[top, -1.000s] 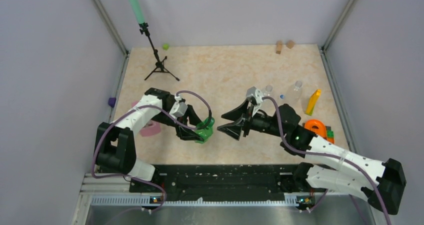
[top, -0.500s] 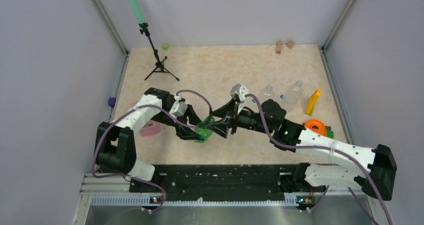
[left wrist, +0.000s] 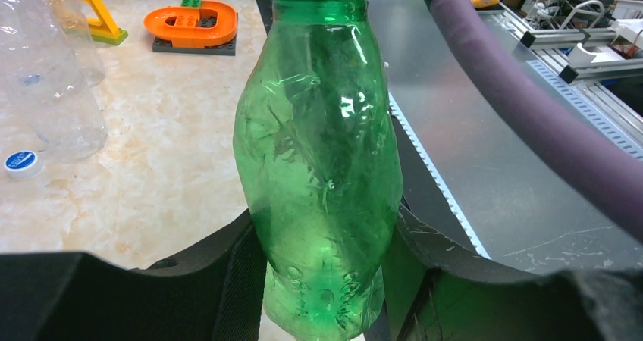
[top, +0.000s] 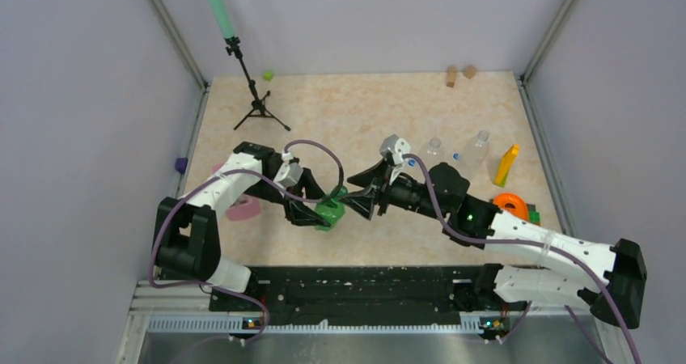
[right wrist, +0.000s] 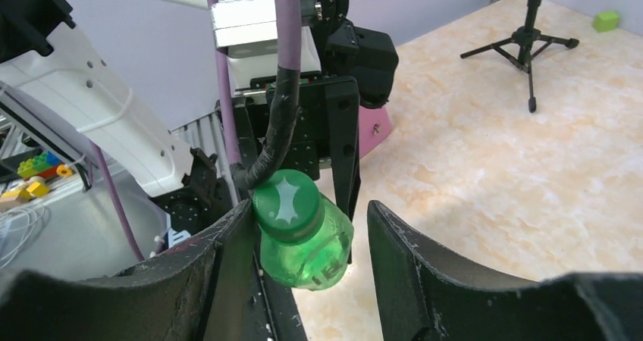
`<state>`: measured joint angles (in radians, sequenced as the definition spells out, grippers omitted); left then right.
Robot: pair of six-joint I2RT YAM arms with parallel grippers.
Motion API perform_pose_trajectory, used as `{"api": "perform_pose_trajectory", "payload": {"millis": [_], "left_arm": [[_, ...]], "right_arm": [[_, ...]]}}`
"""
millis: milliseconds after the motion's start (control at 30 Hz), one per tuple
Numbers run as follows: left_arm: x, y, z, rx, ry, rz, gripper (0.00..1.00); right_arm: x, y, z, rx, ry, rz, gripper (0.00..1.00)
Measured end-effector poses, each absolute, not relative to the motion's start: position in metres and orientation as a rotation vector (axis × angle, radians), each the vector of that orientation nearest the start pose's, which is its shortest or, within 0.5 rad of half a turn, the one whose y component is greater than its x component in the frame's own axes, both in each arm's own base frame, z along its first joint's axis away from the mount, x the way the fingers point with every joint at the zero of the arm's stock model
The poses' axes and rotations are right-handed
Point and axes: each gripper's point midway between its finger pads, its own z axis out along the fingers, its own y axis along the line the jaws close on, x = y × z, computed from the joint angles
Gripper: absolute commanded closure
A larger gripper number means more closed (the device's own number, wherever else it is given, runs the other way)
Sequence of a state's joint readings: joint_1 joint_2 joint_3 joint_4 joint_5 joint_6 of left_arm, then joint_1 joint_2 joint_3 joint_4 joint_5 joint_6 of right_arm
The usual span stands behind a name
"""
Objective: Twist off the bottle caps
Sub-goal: Unscrew the bottle cap from the plastic bottle.
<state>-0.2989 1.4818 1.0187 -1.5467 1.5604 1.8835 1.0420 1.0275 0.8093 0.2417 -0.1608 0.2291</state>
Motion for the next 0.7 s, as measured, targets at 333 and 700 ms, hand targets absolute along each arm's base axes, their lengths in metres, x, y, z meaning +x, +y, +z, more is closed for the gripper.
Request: {"api": "perform_pose_trajectory", "payload": {"millis": [333, 700], "left_arm": [[0.144, -0.228, 0.211, 1.395, 1.163, -1.514, 1.0], [0.143, -0.228, 0.21, 1.4, 1.164, -1.512, 1.0]], "right_arm": [[0.187, 0.308, 0.299, -0.654, 1.53, 0.977, 0.47], [0.162, 0.312, 0.313, -0.737, 1.445, 1.125, 0.42]]}}
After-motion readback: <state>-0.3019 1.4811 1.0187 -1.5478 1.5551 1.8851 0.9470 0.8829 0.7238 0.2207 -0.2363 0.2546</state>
